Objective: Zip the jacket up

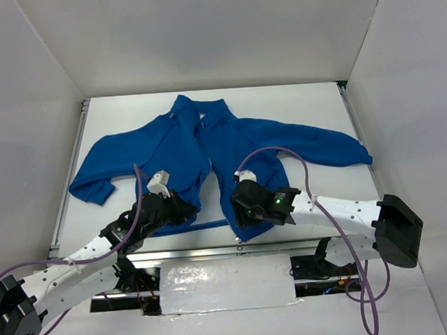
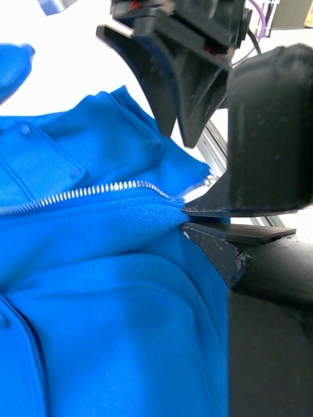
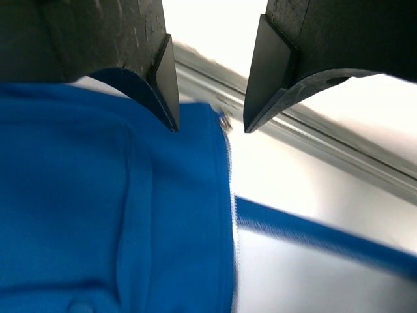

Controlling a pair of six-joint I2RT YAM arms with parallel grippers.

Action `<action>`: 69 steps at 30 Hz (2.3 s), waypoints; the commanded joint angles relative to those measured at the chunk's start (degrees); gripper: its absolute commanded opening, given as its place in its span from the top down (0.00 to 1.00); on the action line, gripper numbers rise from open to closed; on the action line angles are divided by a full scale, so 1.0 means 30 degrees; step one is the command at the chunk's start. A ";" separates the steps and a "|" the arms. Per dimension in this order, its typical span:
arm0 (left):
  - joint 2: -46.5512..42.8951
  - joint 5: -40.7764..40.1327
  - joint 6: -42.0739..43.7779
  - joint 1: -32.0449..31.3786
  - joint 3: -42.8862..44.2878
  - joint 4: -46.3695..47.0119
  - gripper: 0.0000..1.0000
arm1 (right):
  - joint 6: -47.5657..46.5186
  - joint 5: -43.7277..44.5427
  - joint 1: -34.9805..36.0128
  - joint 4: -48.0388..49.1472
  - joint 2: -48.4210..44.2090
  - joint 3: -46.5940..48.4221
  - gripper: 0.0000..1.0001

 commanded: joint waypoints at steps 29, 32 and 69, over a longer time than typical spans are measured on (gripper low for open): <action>0.0387 0.0689 0.0814 0.0167 0.0363 -0.0392 1.00 | -0.1792 -0.0537 0.1980 -0.1430 0.6082 0.1910 0.47; 0.0329 0.0631 0.0814 0.0138 0.0333 -0.0480 1.00 | -0.1675 -0.0538 0.2010 -0.1400 0.6463 0.2027 0.50; 0.1471 0.0779 0.0961 0.0138 0.0188 0.4819 1.00 | 0.7989 0.3563 0.1922 0.6423 0.0165 -0.0082 1.00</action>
